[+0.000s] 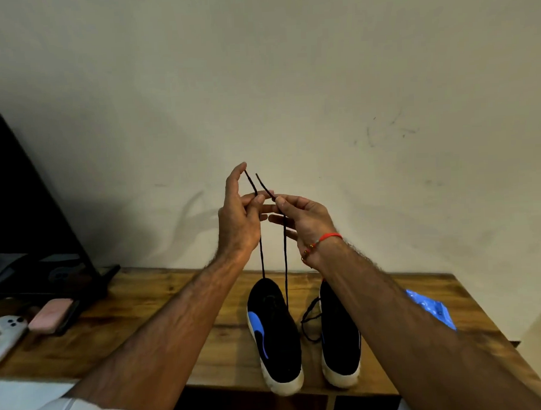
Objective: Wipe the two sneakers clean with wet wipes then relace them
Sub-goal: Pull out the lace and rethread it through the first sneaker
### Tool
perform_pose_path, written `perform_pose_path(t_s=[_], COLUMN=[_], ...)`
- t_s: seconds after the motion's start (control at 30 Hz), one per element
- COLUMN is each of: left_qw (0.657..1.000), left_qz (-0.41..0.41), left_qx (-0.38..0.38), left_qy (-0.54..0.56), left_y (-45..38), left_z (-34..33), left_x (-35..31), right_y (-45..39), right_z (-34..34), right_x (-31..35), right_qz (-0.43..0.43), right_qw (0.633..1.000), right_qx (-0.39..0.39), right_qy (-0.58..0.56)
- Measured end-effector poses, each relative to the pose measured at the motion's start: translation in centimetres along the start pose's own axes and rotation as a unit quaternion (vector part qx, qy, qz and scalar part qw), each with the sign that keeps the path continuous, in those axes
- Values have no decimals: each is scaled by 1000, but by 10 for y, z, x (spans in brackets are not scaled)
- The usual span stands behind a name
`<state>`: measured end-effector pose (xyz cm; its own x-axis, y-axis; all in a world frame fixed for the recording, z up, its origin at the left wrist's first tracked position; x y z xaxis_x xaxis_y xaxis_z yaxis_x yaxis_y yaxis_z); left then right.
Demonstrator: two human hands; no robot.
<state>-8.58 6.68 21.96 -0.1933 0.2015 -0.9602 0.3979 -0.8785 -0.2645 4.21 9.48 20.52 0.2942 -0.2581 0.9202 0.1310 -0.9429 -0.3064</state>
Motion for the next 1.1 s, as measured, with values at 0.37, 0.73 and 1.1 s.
perform_pose_path(t_s=[0.37, 0.73, 1.1], left_qw=[993, 991, 991], left_qz=[101, 58, 40], left_qx=[-60, -80, -77], left_qy=[31, -92, -97], left_y=[2, -11, -9], left_z=[-1, 7, 6], left_x=[-13, -27, -28], right_y=[-2, -8, -14], right_z=[0, 2, 1], right_x=[31, 40, 40], right_qz=[75, 121, 115], right_qw=[992, 976, 975], right_qx=[-33, -37, -17], right_qy=[96, 180, 188])
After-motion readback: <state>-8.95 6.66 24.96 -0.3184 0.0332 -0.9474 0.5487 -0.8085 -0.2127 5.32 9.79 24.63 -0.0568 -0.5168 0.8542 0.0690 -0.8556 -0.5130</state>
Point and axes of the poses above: each hand's wrist, its own y-axis away from the middle knuckle, its own z-axis out of the back of the hand, x = y × z, the point moved 4 cm from there along -y, towards the middle knuckle, and after that the axes turned 15 degrees about z, right-handed, at the moved point
